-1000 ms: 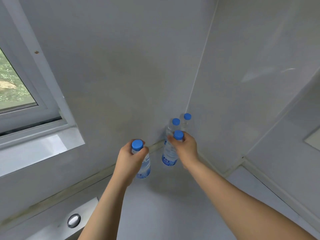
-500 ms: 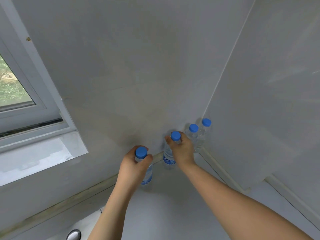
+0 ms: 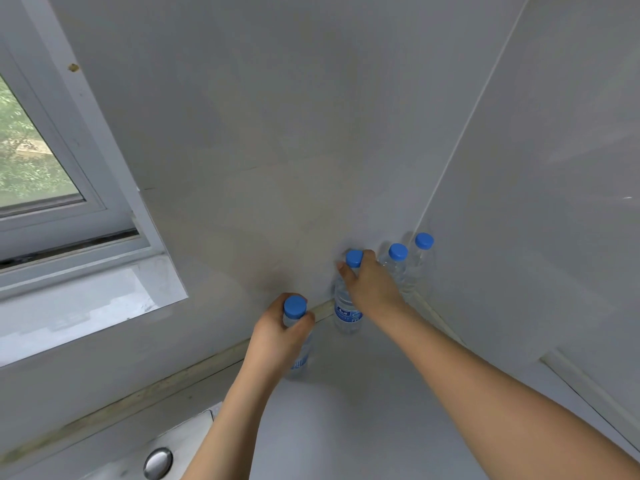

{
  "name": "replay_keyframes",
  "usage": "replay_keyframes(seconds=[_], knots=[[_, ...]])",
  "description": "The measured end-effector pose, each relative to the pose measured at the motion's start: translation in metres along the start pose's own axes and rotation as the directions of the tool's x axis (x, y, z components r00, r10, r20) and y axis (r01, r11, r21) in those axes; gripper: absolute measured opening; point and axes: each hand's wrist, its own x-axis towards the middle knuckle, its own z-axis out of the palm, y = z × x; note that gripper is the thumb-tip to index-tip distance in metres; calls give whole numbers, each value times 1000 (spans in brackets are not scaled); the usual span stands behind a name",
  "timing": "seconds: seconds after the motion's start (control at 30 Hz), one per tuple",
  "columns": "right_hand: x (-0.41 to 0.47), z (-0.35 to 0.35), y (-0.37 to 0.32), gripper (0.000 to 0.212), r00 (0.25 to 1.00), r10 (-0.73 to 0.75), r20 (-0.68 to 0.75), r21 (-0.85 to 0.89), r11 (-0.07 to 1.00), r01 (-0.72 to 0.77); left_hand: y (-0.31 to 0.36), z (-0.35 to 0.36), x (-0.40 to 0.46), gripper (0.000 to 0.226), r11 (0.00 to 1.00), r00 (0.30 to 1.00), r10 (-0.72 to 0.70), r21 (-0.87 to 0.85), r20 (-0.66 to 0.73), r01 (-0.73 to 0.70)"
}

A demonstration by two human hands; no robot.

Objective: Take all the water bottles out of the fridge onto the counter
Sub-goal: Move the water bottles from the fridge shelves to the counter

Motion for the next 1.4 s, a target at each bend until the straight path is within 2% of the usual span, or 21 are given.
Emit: replay_keyframes(seconds=[0.07, 0.13, 0.27, 0.33, 0.43, 0.5, 0.53, 0.63, 0.73, 0.77, 0.83, 1.0, 1.1, 1.23, 1.33, 1.4], knots=[[-3, -8, 0, 43, 998, 25, 54, -181, 983, -15, 1, 1, 1, 8, 1000, 1000, 10, -1, 5, -10], [-3, -14, 0, 39, 993, 78, 89, -212, 976, -58, 2, 5, 4, 8, 1000, 1000, 17, -1, -5, -17], [-5, -22, 9, 40, 969, 124, 213, -111, 989, -102, 3, 19, 14, 8, 999, 999, 20, -39, -42, -22], [-10, -24, 15, 40, 974, 95, 205, -88, 993, -78, 5, 27, 21, 8, 998, 999, 11, -68, -51, -14], [-20, -22, 27, 26, 982, 85, 168, -30, 996, -81, 9, 36, 31, 11, 998, 998, 8, -69, -58, -12], [-27, -10, 43, 15, 969, 111, 219, -6, 994, -112, 11, 40, 34, 11, 997, 998, 22, -72, -52, -26], [-29, 0, 54, 18, 954, 145, 262, 26, 987, -158, 12, 42, 35, 10, 997, 999, 31, -73, -43, -35], [-31, 33, 82, 26, 890, 290, 351, 181, 912, -368, 12, 45, 36, 12, 996, 999, 53, -73, -9, -54], [-23, 54, 92, 11, 841, 372, 392, 368, 775, -514, 11, 48, 40, 12, 995, 998, 58, -78, 15, -57], [-20, 57, 90, 5, 831, 386, 401, 424, 726, -541, 12, 50, 42, 12, 995, 998, 59, -77, 24, -57], [-16, 59, 87, 9, 818, 414, 400, 473, 671, -571, 13, 53, 45, 12, 995, 996, 69, -76, 48, -65], [-14, 60, 90, 22, 813, 442, 378, 528, 619, -582, 8, 58, 53, 10, 994, 991, 102, -52, 89, -98], [-17, 59, 94, 22, 821, 425, 381, 488, 662, -569, 5, 59, 55, 11, 995, 991, 93, -34, 97, -90], [-26, 51, 92, 57, 814, 429, 393, 359, 743, -565, 8, 60, 51, 15, 997, 993, 75, 13, 90, -77], [-42, 28, 87, 61, 827, 419, 375, 309, 785, -537, 10, 59, 44, 14, 999, 998, 39, 18, 41, -40], [-55, 7, 86, 60, 851, 403, 337, 299, 811, -502, 12, 58, 36, 28, 999, 999, 38, 34, -6, -38]])
